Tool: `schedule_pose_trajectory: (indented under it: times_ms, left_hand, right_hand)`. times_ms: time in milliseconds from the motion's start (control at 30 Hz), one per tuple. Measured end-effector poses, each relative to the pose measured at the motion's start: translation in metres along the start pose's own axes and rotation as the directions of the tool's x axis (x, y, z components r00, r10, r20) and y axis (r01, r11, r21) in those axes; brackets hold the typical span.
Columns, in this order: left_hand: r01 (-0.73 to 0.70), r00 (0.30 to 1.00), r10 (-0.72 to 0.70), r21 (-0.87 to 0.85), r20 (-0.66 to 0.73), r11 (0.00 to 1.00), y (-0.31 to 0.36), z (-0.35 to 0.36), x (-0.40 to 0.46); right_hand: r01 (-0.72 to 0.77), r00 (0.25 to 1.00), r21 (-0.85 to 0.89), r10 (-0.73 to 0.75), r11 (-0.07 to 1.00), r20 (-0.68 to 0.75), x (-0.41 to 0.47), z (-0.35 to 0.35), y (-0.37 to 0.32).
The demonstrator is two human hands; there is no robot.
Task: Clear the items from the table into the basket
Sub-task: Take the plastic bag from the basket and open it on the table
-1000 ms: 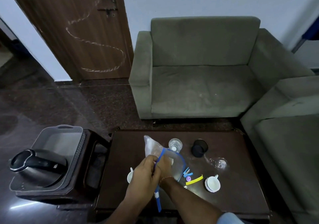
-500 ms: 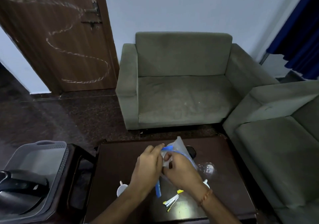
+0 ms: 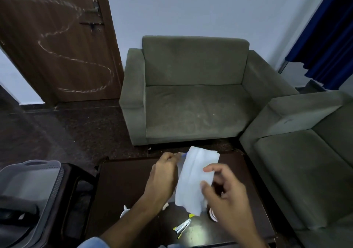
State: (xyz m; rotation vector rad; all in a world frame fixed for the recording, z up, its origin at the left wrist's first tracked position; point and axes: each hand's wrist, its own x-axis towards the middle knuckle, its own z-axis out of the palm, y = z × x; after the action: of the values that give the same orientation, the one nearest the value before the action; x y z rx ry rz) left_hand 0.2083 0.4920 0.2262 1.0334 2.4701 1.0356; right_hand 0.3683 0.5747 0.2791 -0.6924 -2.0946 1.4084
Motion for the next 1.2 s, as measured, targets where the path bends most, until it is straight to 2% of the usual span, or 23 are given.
schedule_pose_trajectory:
  times_ms: [67,133,200,300,367,500,667,1000,1200]
  left_hand:
    - [-0.095,0.993,0.098,0.053,-0.061,0.994,-0.003,0.002,0.003]
    - [-0.086,0.992,0.09,0.052,-0.088,0.995,-0.007,0.002,0.006]
    - [-0.043,0.992,0.05,0.06,-0.118,0.997,-0.015,0.005,0.007]
    - [0.026,0.992,-0.018,0.068,-0.127,0.997,-0.027,0.008,0.003]
    - [0.065,0.988,-0.053,0.078,-0.144,0.995,-0.037,0.01,-0.003]
    - [0.152,0.974,-0.131,0.106,-0.186,0.983,-0.049,0.013,-0.019]
    - [0.222,0.945,-0.186,0.109,-0.268,0.969,-0.054,0.003,-0.038]
    - [0.465,0.825,-0.411,0.053,-0.387,0.884,-0.053,-0.014,-0.086]
    - [0.516,0.799,-0.438,0.095,-0.411,0.851,-0.045,-0.003,-0.106]
  right_hand:
    - [-0.081,0.996,0.174,0.088,0.981,-0.03,0.01,-0.02,0.011]
    - [-0.152,0.983,0.222,0.17,0.963,-0.066,0.027,-0.036,0.027]
    - [-0.228,0.968,0.185,0.244,0.956,-0.066,0.049,-0.047,0.052]
    - [-0.346,0.938,0.077,0.343,0.935,0.052,0.083,-0.054,0.102]
    - [-0.399,0.905,-0.065,0.405,0.914,0.133,0.105,-0.055,0.139]
    - [-0.339,0.874,-0.434,0.451,0.834,0.182,0.147,-0.046,0.199]
    - [-0.391,0.777,-0.634,0.609,0.667,0.161,0.19,-0.019,0.255]
    - [-0.27,0.688,-0.819,0.696,0.506,0.203,0.222,0.01,0.32]
    - [-0.25,0.71,-0.844,0.683,0.474,0.173,0.225,0.026,0.352]
